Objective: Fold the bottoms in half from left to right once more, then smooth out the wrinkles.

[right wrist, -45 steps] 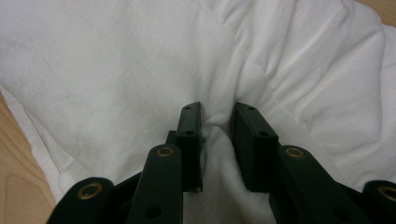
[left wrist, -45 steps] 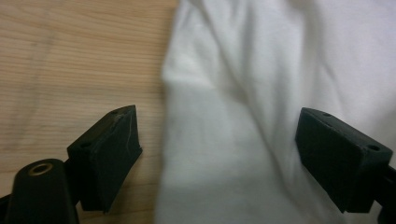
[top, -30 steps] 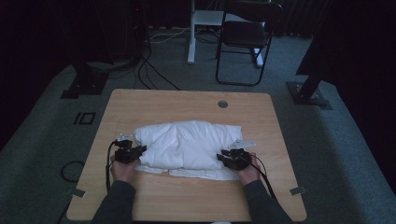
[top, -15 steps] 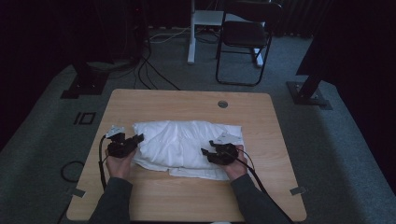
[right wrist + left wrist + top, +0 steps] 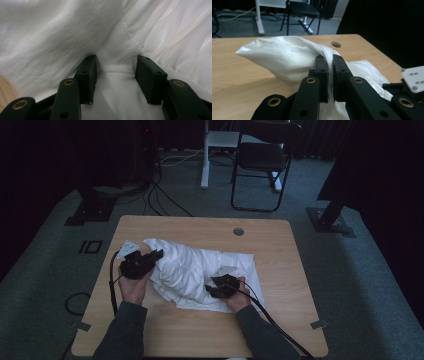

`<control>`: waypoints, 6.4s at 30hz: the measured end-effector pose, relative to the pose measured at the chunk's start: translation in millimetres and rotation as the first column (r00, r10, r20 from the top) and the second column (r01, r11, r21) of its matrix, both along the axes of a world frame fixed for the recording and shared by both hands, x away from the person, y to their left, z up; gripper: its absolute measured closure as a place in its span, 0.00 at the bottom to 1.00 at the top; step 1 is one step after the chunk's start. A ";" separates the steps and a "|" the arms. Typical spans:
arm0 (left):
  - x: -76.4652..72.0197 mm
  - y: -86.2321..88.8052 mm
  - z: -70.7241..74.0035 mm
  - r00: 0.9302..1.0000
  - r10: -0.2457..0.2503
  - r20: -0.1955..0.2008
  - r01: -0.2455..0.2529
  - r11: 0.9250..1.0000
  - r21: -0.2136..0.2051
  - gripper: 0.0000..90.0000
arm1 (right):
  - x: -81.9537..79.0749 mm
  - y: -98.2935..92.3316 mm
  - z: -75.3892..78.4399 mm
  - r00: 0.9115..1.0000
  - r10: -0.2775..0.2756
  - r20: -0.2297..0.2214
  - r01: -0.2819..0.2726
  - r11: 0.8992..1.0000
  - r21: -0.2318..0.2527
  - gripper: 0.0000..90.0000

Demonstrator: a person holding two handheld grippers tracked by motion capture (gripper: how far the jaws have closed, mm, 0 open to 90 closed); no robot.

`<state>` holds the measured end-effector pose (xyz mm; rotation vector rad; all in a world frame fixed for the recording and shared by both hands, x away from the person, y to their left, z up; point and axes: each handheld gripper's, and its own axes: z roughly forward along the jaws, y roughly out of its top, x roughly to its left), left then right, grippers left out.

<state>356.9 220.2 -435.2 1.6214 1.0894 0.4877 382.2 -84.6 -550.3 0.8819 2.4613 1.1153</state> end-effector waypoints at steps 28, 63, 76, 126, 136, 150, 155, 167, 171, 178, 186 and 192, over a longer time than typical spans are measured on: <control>5.6 -54.9 12.1 0.991 -0.125 0.040 0.123 0.991 0.054 0.94 | -14.3 63.8 -7.8 0.994 0.095 0.056 -0.099 0.992 0.077 0.57; -1.3 -74.9 4.5 0.983 -0.179 0.037 0.175 0.981 0.081 0.94 | -15.8 -19.5 8.6 0.998 -0.049 0.035 0.047 0.997 0.059 0.41; 2.8 -103.2 -4.6 0.973 -0.229 0.008 0.228 0.970 0.090 0.94 | 10.3 3.1 -12.7 0.999 -0.011 -0.053 0.016 0.996 0.090 0.49; -9.0 -117.3 -15.1 0.959 -0.279 -0.045 0.282 0.948 0.150 0.67 | 51.8 -57.9 24.4 0.982 -0.182 -0.038 0.186 0.971 0.148 0.93; 6.0 -66.6 -32.2 0.982 -0.120 -0.145 0.150 0.965 0.213 0.67 | 58.5 -60.7 19.3 0.980 -0.193 -0.038 0.196 0.972 0.127 0.93; -14.1 -78.5 -70.9 0.981 -0.119 -0.150 0.147 0.971 0.190 0.67 | 63.7 -61.5 19.4 0.979 -0.202 -0.036 0.204 0.973 0.103 0.90; -16.5 -82.3 -77.4 0.982 -0.111 -0.151 0.137 0.976 0.171 0.67 | 62.4 -63.1 22.5 0.978 -0.206 -0.030 0.208 0.973 0.099 0.87; -22.7 -87.9 -76.3 0.983 -0.099 -0.157 0.121 0.983 0.136 0.62 | 40.1 -66.5 60.3 0.972 -0.225 0.073 0.212 0.966 0.151 0.62; -26.0 -95.4 -77.4 0.983 -0.105 -0.151 0.127 0.982 0.143 0.62 | 31.4 -62.0 71.3 0.984 -0.167 0.062 0.154 0.973 0.172 0.73; -30.7 -109.1 -83.9 0.984 -0.111 -0.141 0.135 0.975 0.176 0.62 | 34.5 -47.1 61.1 0.992 -0.125 -0.016 0.126 0.976 0.177 0.62; -30.3 -106.9 -79.7 0.973 -0.151 -0.173 0.172 0.978 0.114 0.57 | 45.2 -36.7 41.8 0.987 -0.130 -0.091 0.142 0.980 0.138 0.98; -23.5 -75.9 -34.4 0.990 -0.116 -0.081 0.124 0.986 0.111 0.53 | 44.3 -38.1 41.7 0.987 -0.147 -0.067 0.154 0.981 0.119 0.99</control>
